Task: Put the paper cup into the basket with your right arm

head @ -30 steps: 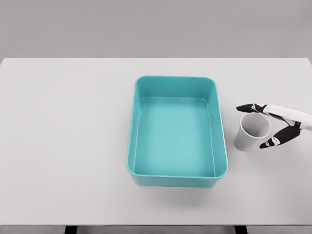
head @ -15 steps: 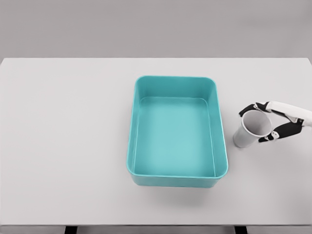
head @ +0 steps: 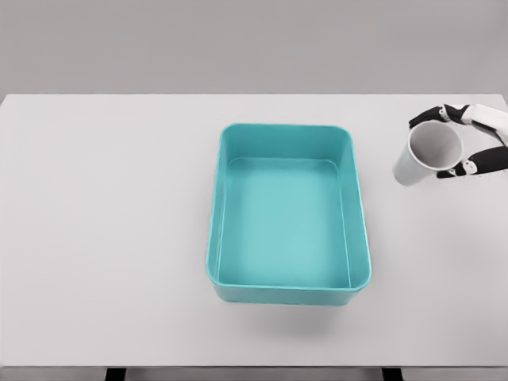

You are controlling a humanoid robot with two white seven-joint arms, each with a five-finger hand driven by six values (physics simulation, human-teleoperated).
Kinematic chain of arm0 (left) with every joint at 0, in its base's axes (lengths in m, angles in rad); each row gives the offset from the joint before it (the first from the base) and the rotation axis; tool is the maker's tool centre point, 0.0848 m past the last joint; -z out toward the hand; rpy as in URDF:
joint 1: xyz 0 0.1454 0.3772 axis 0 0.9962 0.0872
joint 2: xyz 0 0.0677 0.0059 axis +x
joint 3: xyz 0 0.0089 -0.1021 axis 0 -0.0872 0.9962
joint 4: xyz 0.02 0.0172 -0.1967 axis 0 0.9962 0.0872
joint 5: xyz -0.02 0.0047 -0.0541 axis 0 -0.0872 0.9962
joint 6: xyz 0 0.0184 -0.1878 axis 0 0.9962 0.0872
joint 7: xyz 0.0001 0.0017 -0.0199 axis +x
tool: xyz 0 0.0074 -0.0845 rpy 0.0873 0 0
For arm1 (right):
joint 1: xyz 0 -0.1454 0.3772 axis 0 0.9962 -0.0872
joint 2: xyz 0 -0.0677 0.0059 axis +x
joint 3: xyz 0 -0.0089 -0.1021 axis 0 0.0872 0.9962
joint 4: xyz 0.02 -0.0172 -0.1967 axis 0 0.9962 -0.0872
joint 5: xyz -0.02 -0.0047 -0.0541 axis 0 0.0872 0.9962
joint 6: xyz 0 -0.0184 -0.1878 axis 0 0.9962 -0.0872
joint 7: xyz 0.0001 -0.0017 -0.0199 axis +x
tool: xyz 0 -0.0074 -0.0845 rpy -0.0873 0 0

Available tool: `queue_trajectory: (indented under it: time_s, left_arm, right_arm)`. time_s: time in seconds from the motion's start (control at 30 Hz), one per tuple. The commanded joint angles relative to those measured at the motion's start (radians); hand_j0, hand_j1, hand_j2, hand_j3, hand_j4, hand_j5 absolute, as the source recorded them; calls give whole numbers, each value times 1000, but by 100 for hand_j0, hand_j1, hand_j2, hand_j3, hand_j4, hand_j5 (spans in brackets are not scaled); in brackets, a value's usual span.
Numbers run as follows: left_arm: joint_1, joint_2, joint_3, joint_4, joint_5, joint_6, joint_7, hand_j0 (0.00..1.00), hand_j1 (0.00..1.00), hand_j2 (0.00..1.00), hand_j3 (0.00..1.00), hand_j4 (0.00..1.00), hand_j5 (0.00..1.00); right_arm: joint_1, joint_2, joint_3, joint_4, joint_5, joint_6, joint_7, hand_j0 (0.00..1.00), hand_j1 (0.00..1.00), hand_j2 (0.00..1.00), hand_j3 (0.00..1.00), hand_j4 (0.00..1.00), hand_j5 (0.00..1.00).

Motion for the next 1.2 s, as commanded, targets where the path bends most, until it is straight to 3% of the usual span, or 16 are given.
queue_trajectory:
  time_s: [0.0, 0.23, 0.37, 0.43, 0.57, 0.63, 0.77, 0.83, 0.93, 0.97, 1.03, 1.07, 1.1, 1.17]
  left_arm:
    - [0, 0, 0, 0, 0, 0, -1, 100, 100, 100, 100, 100, 100]
    - [0, 0, 0, 0, 0, 0, -1, 100, 100, 100, 100, 100, 100]
    - [0, 0, 0, 0, 0, 0, 1, 100, 100, 100, 100, 100, 100]
    - [0, 0, 0, 0, 0, 0, 1, 100, 100, 100, 100, 100, 100]
    - [0, 0, 0, 0, 0, 0, -1, 100, 100, 100, 100, 100, 100]
    - [0, 0, 0, 0, 0, 0, -1, 100, 100, 100, 100, 100, 100]
    - [0, 0, 0, 0, 0, 0, -1, 100, 100, 100, 100, 100, 100]
    - [0, 0, 2, 0, 0, 0, -1, 100, 100, 100, 100, 100, 100]
    - [0, 0, 0, 0, 0, 0, -1, 100, 100, 100, 100, 100, 100]
    - [0, 0, 0, 0, 0, 0, -1, 100, 100, 100, 100, 100, 100]
    - [0, 0, 0, 0, 0, 0, -1, 100, 100, 100, 100, 100, 100]
    - [0, 0, 0, 0, 0, 0, -1, 100, 100, 100, 100, 100, 100]
    - [0, 0, 2, 0, 0, 0, 1, 100, 100, 100, 100, 100, 100]
    - [0, 0, 0, 0, 0, 0, -1, 100, 100, 100, 100, 100, 100]
  right_arm:
    - [-3, 4, -12, -18, -10, 5, 0, 76, 76, 76, 76, 76, 76]
    - [-46, 56, -9, -125, -7, 116, 0, 76, 76, 76, 76, 76, 76]
    - [-83, 120, 2, -211, 6, 184, 0, 76, 76, 76, 76, 76, 76]
    - [-97, 166, 14, -214, 24, 204, 0, 76, 76, 76, 76, 76, 76]
    - [-183, 290, 143, -210, 174, 294, 0, 76, 76, 76, 76, 76, 76]
    - [-187, 343, 178, -156, 285, 298, 0, 76, 76, 76, 76, 76, 76]
    - [-190, 407, 227, -147, 570, 297, 0, 75, 75, 75, 75, 75, 75]
    - [-204, 410, 238, -170, 584, 296, 0, 75, 75, 75, 75, 75, 75]
    - [-216, 410, 236, -183, 584, 297, 0, 89, 89, 89, 89, 89, 89]
    - [-215, 409, 227, -184, 584, 294, 0, 99, 99, 99, 99, 99, 99]
    - [-187, 379, 117, -185, 565, 279, 0, 100, 100, 100, 100, 100, 100]
    - [-149, 366, 31, -185, 478, 241, 0, 100, 100, 100, 100, 100, 100]
    - [-106, 332, -37, -185, 310, 184, 0, 100, 100, 100, 100, 100, 100]
    - [-45, 235, -87, -179, -19, 25, 0, 100, 100, 100, 100, 100, 100]
